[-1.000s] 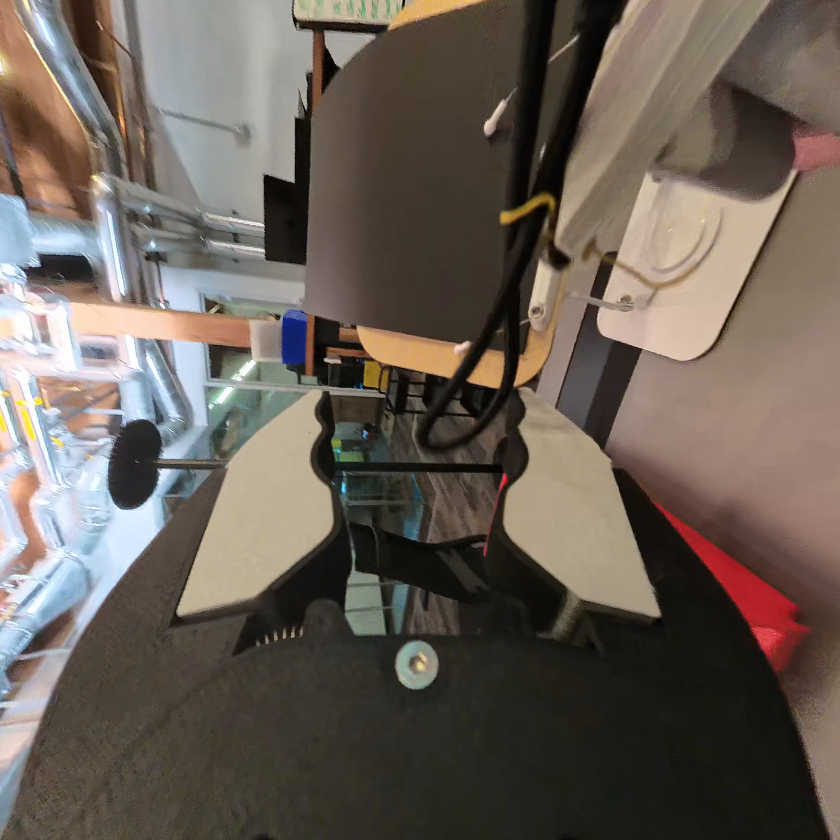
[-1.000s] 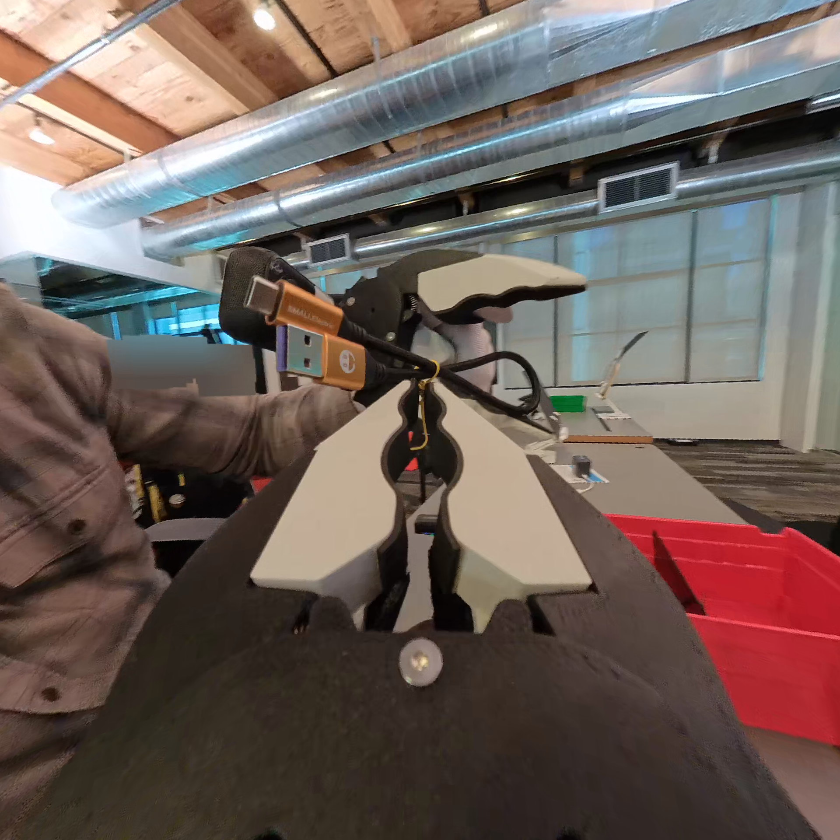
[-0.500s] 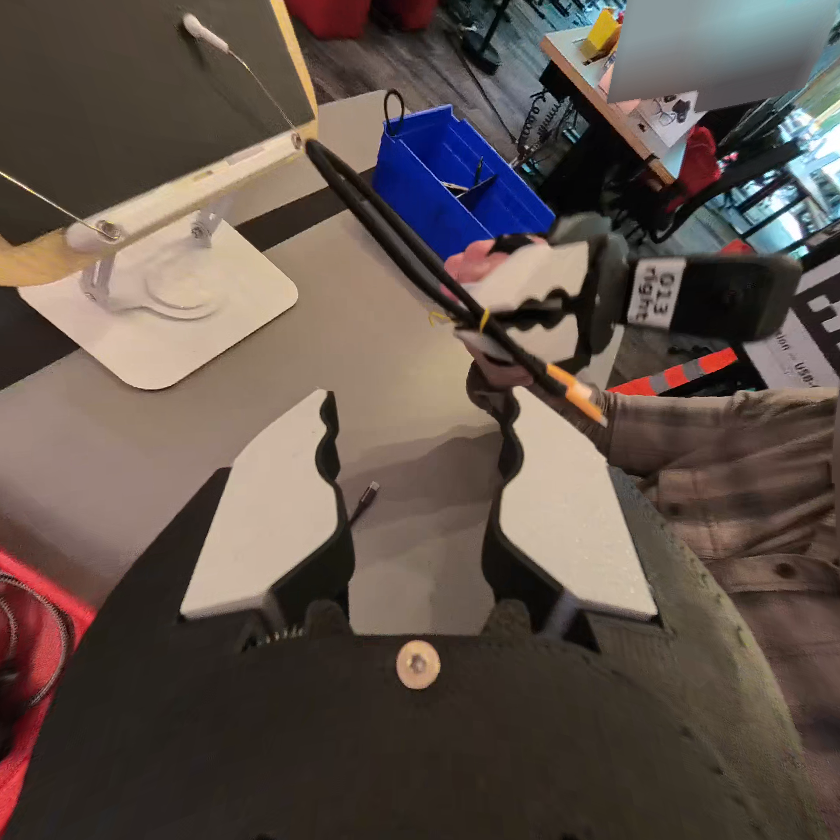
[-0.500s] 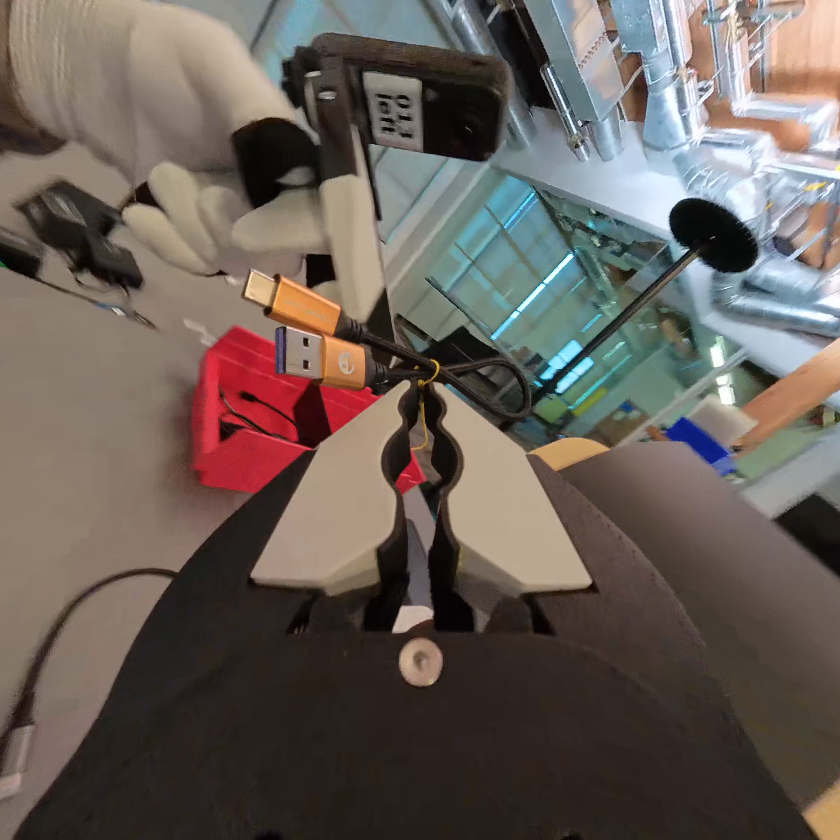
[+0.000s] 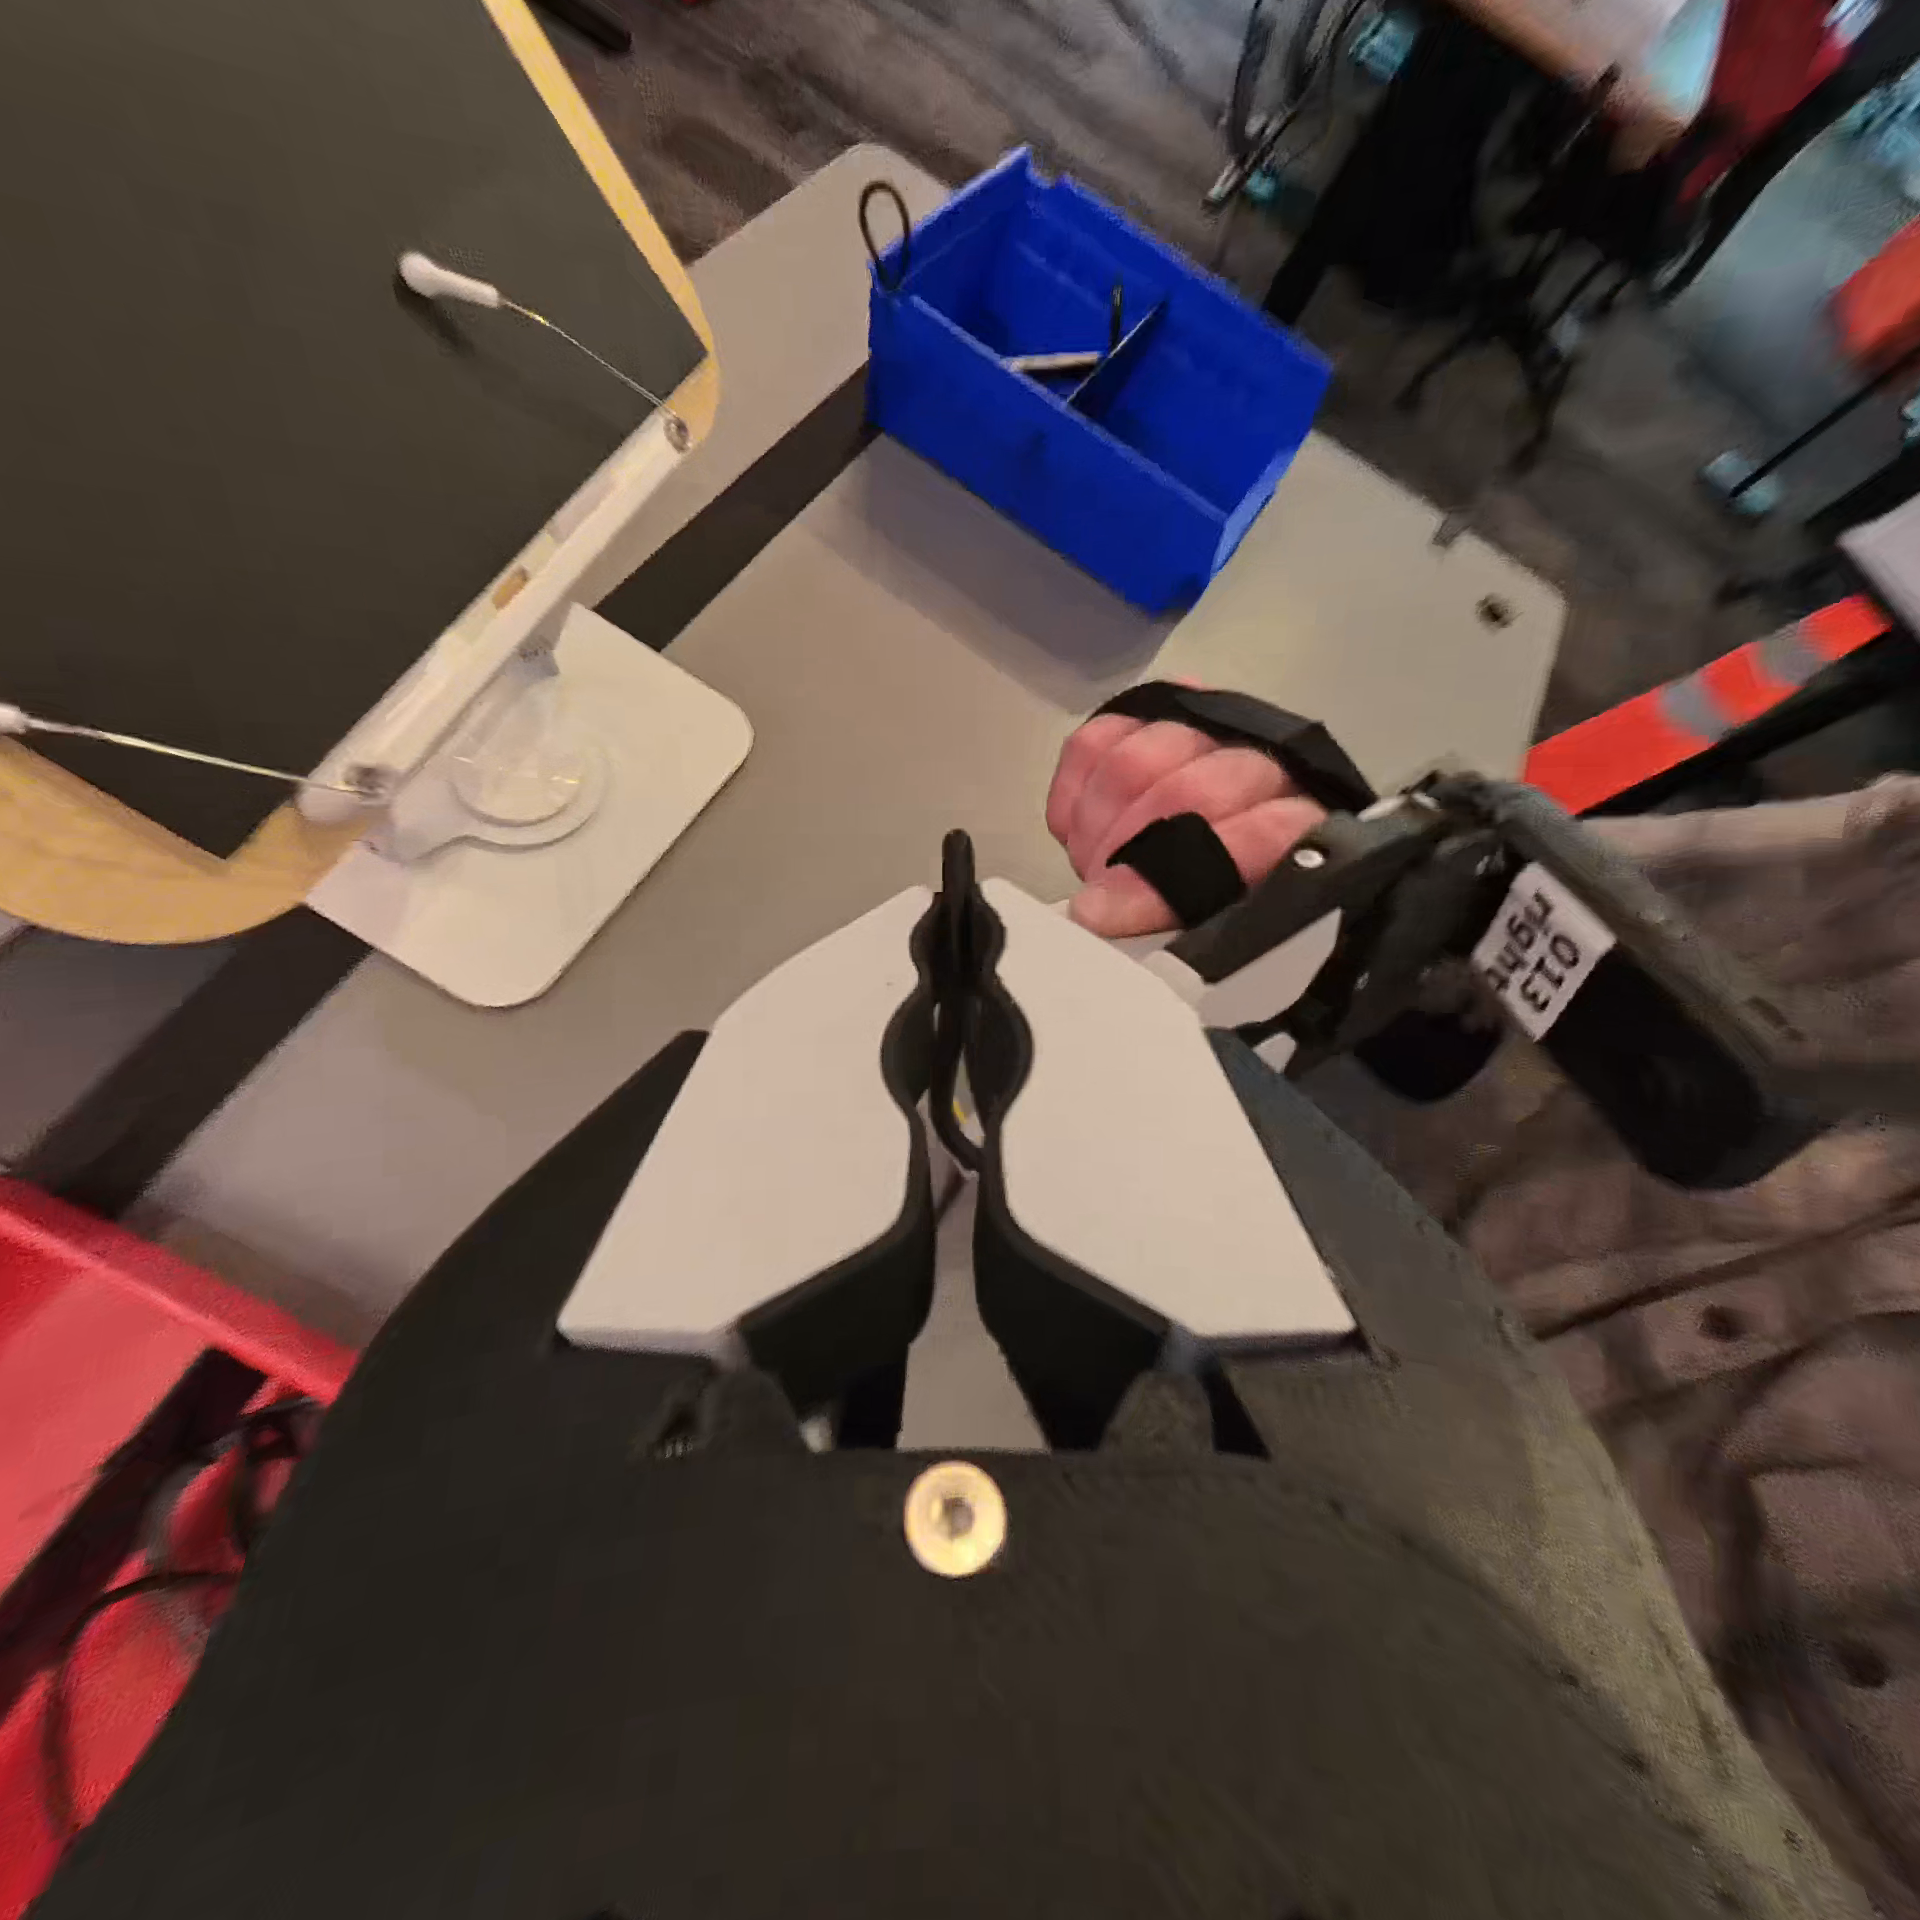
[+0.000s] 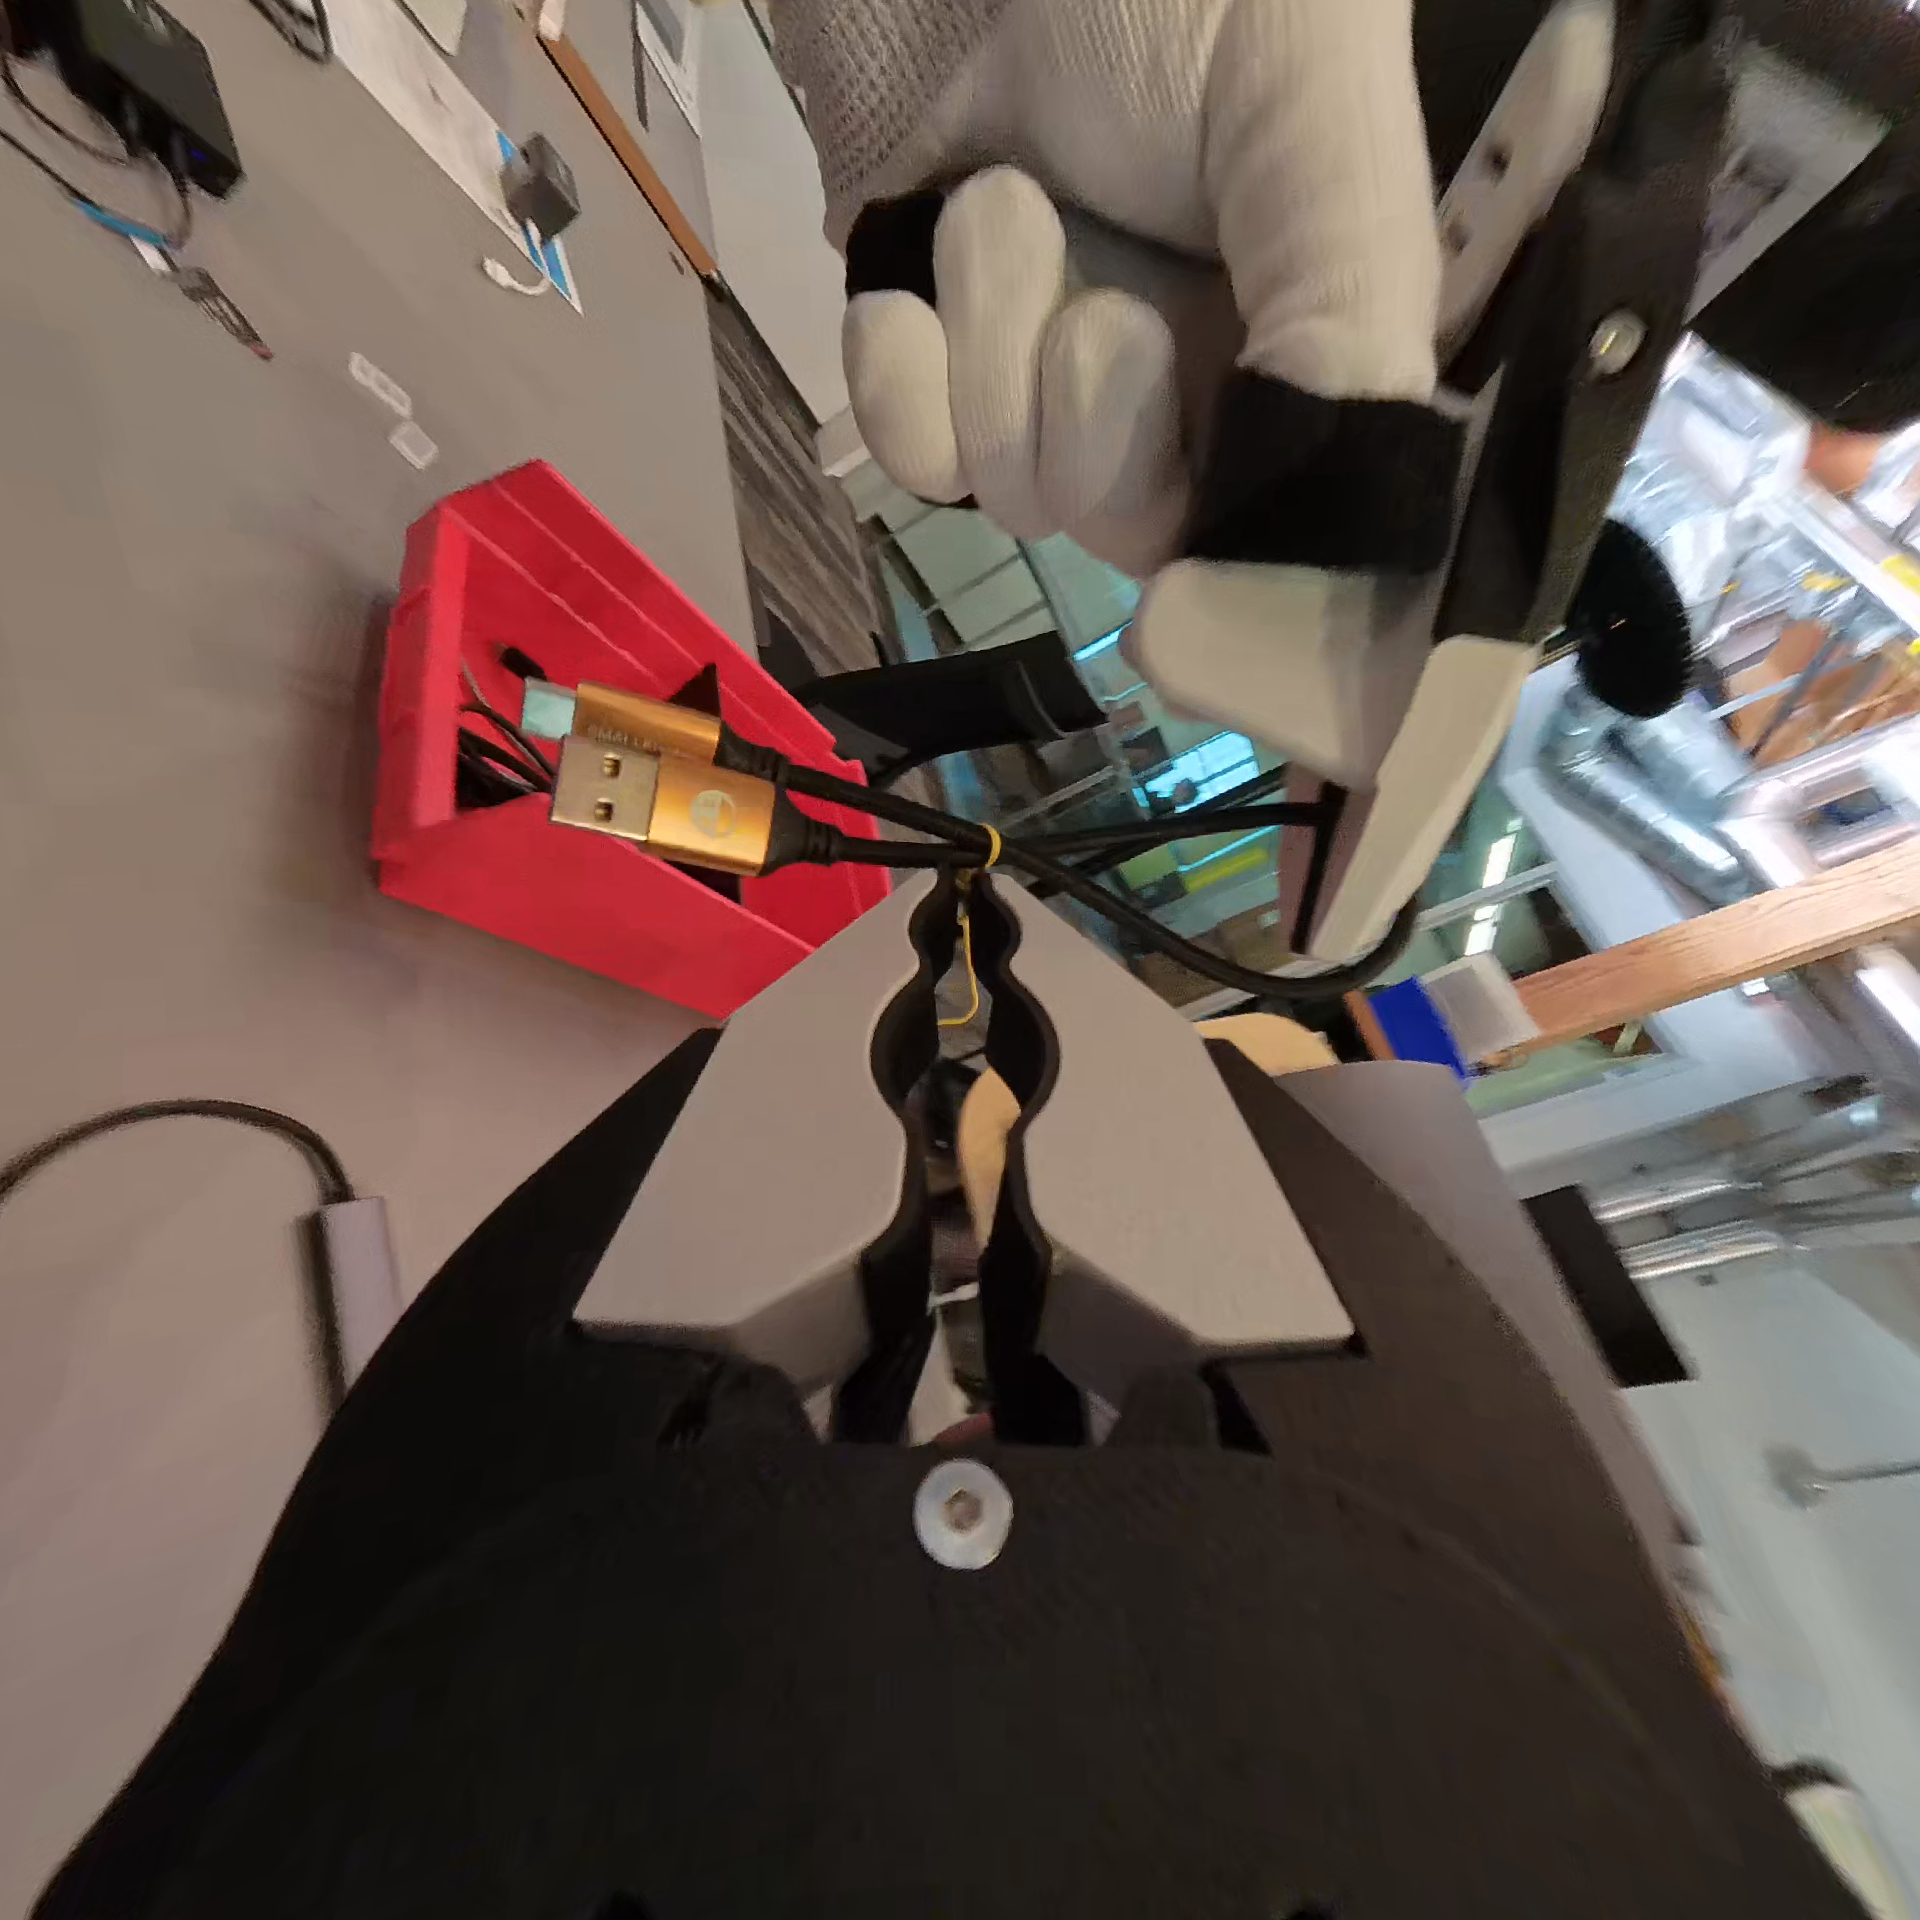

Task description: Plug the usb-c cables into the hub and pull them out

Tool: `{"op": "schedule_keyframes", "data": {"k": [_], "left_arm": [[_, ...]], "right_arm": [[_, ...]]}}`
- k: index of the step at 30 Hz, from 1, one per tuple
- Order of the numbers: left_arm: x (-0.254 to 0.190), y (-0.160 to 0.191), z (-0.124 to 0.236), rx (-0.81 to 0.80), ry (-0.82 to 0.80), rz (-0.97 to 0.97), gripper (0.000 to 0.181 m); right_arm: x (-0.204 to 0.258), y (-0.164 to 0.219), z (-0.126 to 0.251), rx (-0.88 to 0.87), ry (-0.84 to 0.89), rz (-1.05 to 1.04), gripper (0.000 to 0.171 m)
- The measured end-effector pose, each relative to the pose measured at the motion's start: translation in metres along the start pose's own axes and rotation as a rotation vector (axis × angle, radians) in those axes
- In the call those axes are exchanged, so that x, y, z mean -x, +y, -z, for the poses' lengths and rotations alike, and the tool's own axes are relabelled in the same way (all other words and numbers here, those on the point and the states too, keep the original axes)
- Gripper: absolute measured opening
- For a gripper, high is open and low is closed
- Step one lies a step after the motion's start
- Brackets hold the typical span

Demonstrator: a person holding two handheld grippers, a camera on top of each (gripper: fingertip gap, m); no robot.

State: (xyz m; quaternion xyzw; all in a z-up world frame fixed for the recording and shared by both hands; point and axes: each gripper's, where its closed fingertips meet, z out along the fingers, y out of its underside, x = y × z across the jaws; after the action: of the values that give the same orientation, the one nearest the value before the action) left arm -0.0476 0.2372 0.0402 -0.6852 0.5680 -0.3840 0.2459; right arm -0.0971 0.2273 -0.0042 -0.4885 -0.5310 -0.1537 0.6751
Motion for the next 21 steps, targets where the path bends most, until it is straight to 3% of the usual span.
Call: {"op": "schedule_keyframes", "data": {"k": [6, 11, 15, 21], "left_arm": [[-0.043, 0.005, -0.009, 0.075, -0.113, -0.323, 0.001], [-0.072, 0.042, -0.026, 0.233, -0.171, -0.632, 0.005], [-0.058, 0.076, -0.033, 0.427, -0.28, -0.775, 0.009], [-0.035, 0.085, -0.02, 0.511, -0.388, -0.905, 0.009]], "right_arm": [[-0.009, 0.008, 0.0, -0.096, -0.066, -0.306, 0.0], [-0.026, 0.009, 0.009, -0.215, -0.104, -0.561, 0.0], [-0.035, 0.006, 0.013, -0.317, -0.142, -0.74, 0.0], [-0.039, 0.003, 0.016, -0.427, -0.193, -0.908, 0.0]]}}
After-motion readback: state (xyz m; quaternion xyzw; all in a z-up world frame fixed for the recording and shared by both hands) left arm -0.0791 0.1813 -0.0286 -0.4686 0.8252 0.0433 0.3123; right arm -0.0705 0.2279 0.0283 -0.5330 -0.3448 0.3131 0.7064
